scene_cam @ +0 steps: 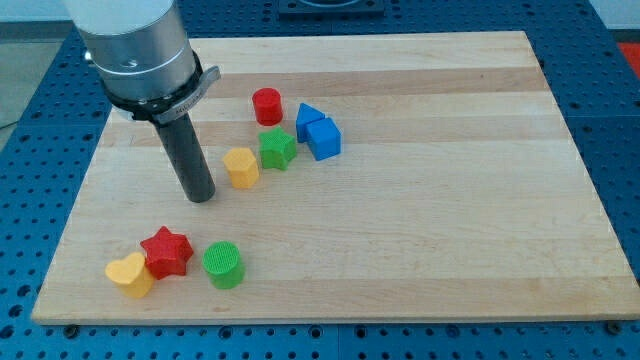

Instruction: Push the yellow heart towards the center left

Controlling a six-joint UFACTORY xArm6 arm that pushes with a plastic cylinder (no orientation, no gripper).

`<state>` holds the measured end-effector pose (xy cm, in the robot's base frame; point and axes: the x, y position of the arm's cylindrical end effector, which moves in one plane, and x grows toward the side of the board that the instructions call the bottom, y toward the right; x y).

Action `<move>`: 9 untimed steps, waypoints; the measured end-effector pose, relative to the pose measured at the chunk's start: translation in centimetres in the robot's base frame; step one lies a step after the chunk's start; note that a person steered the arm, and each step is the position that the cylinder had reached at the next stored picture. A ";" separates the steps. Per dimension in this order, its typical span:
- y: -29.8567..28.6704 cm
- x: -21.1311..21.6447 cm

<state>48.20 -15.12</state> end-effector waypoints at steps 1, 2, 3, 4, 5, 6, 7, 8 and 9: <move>2.5 0.4; 3.1 -1.1; 3.1 -3.1; 3.2 -3.4; 2.2 -1.0; -5.1 -0.7; -14.3 -0.4; -15.2 -0.2; -15.2 5.8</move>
<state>54.01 -30.33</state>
